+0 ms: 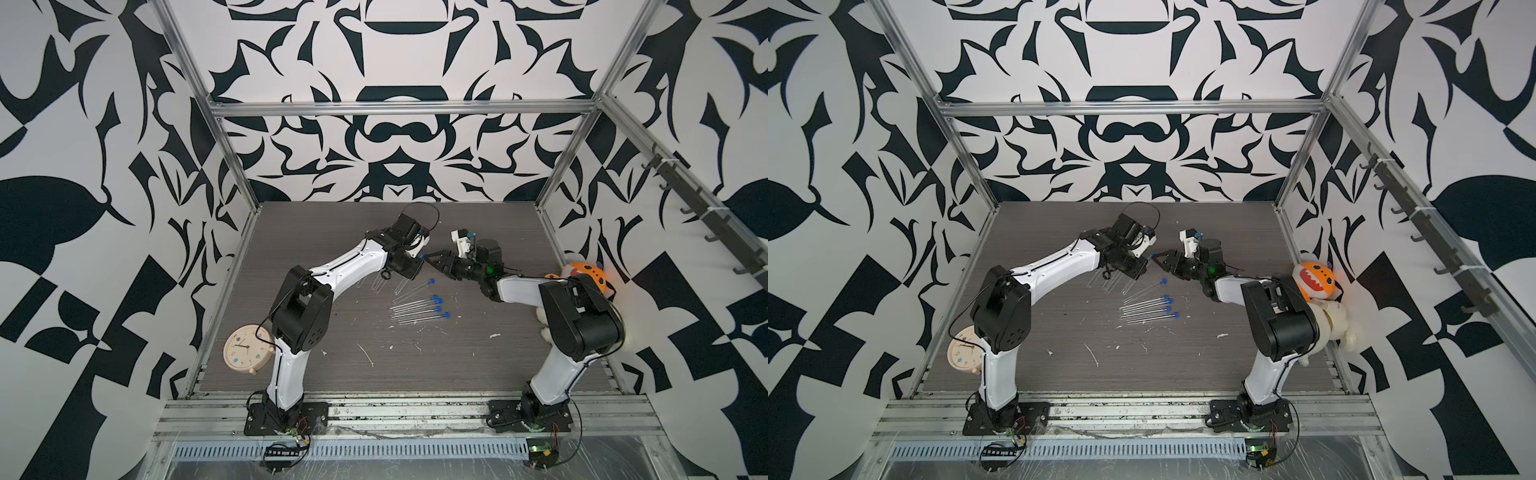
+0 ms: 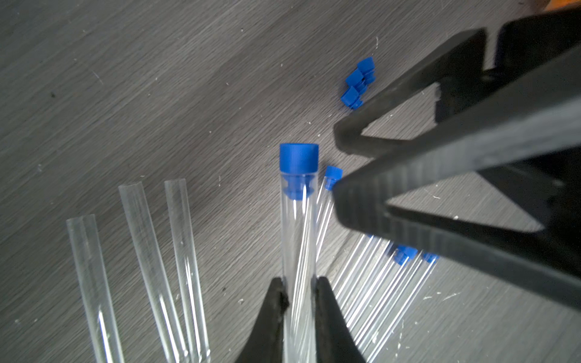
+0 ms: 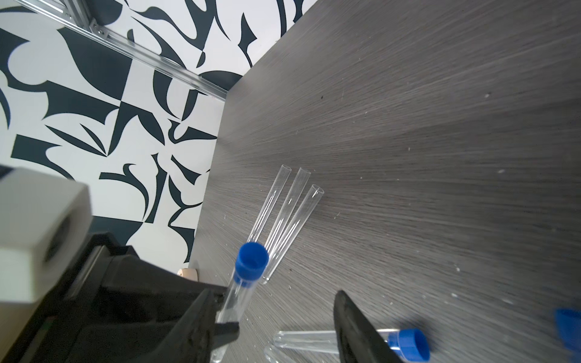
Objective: Remove stoppers from test tubes
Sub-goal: Pick up the test tube at the center of the board, then open the stopper on the test tube.
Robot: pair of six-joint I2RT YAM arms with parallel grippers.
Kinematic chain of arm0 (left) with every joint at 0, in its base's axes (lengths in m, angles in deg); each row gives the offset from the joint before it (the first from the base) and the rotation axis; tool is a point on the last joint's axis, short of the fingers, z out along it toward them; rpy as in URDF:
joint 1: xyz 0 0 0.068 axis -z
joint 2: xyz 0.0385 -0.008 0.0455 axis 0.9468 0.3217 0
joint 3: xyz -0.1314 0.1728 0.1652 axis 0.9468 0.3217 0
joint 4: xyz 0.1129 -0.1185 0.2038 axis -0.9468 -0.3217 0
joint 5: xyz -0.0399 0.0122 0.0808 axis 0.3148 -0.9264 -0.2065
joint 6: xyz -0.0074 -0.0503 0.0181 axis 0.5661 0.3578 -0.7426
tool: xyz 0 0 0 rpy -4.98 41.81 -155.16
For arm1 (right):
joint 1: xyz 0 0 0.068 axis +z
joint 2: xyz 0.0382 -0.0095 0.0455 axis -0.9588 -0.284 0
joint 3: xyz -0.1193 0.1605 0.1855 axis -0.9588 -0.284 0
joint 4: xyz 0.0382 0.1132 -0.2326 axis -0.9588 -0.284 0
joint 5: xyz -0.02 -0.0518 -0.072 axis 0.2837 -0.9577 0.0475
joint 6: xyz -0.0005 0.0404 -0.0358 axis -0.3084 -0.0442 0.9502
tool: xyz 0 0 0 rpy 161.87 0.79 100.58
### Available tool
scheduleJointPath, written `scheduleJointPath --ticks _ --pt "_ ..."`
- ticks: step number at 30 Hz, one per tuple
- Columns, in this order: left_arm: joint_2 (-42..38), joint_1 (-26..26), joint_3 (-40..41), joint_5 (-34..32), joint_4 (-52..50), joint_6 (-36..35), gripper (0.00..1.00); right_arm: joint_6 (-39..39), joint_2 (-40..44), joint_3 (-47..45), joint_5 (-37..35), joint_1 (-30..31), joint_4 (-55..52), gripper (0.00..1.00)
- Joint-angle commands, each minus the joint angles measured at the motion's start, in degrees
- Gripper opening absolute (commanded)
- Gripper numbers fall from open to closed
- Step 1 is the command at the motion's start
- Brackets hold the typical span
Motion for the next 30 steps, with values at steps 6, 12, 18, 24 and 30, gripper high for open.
scheduleJointPath --ticks 6,12,18,24,30 --pt "-1.34 0.62 -0.01 1.20 0.57 -0.15 0.06 -1.90 0.48 1.98 -0.20 1.20 4.85 0.55" --pt "-1.47 0.97 -0.01 1.31 0.58 -0.18 0.05 -2.48 -0.14 2.84 -0.61 1.56 5.42 0.43" --pt "-1.74 1.14 0.13 1.29 0.53 -0.18 0.04 -3.41 -0.53 3.26 -1.02 1.65 6.50 0.36" --pt "-1.92 1.32 0.30 1.12 0.73 -0.17 0.03 -3.41 -0.48 3.35 -1.19 1.74 6.44 0.26" --pt "-1.70 1.42 0.34 0.86 0.57 -0.36 0.03 -3.42 -0.32 3.31 -1.34 1.74 6.44 0.19"
